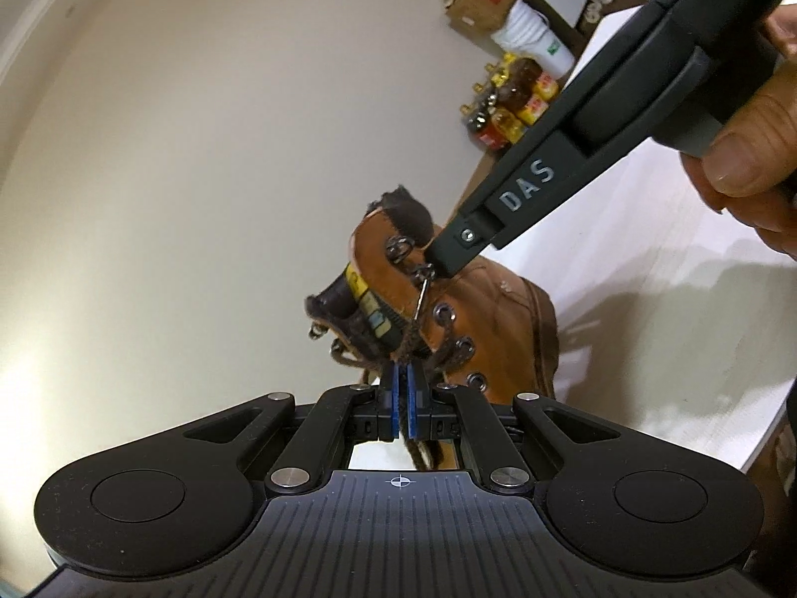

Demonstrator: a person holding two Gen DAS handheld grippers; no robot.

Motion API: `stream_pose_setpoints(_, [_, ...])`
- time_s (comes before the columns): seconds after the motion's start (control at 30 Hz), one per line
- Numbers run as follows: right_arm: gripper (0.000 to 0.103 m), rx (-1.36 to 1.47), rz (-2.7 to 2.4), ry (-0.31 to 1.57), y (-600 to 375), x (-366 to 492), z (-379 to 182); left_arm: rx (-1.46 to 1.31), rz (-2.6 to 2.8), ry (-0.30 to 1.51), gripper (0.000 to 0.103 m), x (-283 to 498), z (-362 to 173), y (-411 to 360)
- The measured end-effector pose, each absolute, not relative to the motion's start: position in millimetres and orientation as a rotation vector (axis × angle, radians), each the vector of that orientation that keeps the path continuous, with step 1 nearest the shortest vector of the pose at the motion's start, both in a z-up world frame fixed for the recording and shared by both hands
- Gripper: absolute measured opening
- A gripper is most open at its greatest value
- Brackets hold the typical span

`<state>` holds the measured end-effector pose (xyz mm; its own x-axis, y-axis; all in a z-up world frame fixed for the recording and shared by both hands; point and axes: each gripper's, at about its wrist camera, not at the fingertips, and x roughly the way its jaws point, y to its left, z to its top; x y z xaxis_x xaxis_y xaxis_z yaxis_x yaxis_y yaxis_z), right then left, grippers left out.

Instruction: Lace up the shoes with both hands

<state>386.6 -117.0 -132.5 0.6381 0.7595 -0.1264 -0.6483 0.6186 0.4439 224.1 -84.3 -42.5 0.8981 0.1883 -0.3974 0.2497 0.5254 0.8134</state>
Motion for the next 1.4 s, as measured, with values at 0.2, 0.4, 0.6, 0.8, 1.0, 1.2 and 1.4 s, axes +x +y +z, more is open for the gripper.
stream_pose_setpoints(0.2, [0.013,0.387,0.851,0.315,-120,386,-131,1.069,-0.013,0.466,0.004,228,-43,-89])
stream_pose_setpoints(0.4, [0.013,0.386,0.856,0.31,-121,386,-130,1.121,0.005,0.476,0.003,231,-47,-90])
stream_pose_setpoints(0.6, [0.013,0.395,0.853,0.308,-124,386,-131,1.15,0.011,0.489,0.003,234,-51,-92])
stream_pose_setpoints(0.8, [0.013,0.4,0.863,0.303,-126,385,-131,1.172,0.011,0.485,0.004,235,-51,-98])
stream_pose_setpoints(1.0, [0.013,0.405,0.878,0.298,-128,385,-132,1.185,0.01,0.479,0.004,237,-50,-103])
stream_pose_setpoints(1.2, [0.013,0.405,0.891,0.289,-131,383,-133,1.181,0.014,0.424,0.004,236,-43,-109])
stream_pose_setpoints(1.4, [0.013,0.401,0.887,0.295,-131,384,-135,1.171,0.002,0.411,0.004,237,-38,-114])
